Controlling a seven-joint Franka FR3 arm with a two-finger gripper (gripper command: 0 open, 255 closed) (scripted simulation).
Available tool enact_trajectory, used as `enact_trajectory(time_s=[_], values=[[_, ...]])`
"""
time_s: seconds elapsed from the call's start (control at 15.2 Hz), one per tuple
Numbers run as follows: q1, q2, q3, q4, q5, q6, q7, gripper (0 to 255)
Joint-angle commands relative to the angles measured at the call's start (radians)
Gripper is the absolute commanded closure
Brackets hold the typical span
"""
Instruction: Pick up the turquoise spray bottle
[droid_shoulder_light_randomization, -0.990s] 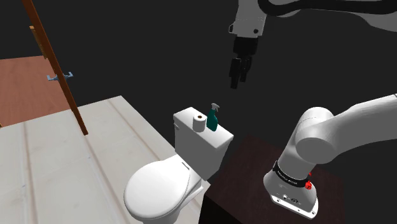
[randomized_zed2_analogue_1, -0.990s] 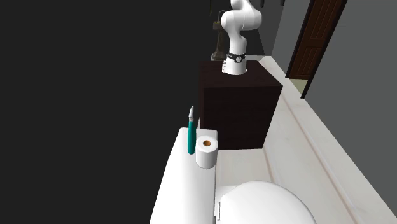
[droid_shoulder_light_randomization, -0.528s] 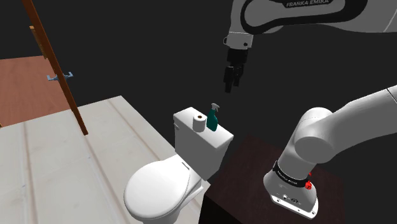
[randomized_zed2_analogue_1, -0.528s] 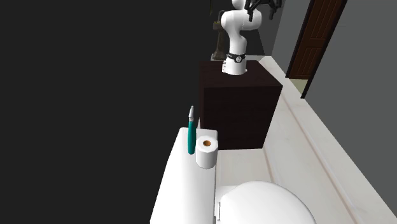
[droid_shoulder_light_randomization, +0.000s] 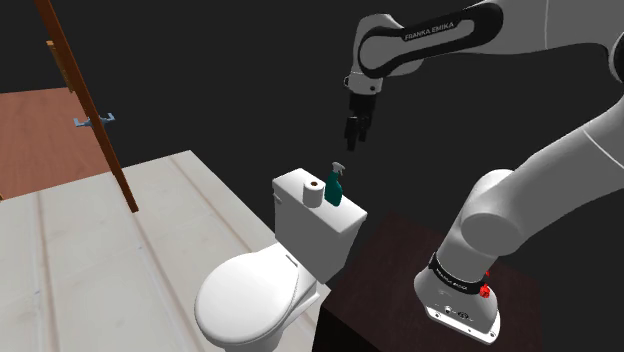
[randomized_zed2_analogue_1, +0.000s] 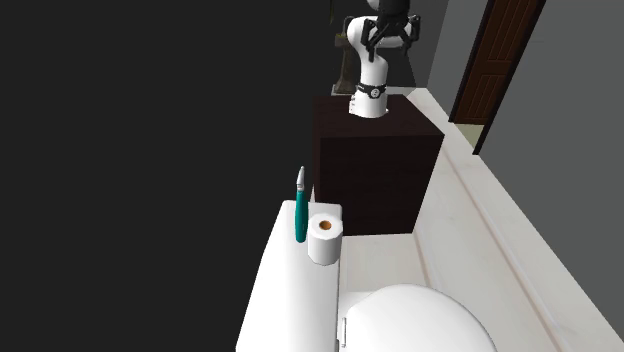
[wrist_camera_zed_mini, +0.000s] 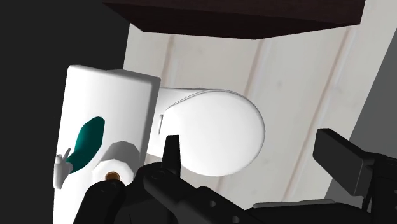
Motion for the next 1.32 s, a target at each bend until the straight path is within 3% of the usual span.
enact_trajectory(time_s=[0.0, 0.66, 1.25], values=[[-0.006, 0.069, -0.025, 0.018, -0.002, 0.051, -0.035, 0], [-0.042, 0.427, -0.129, 0.175, 0.054, 0.238, -0.233, 0], [-0.119, 0.777, -0.147, 0.429, 0.174, 0.307, -0.408, 0]])
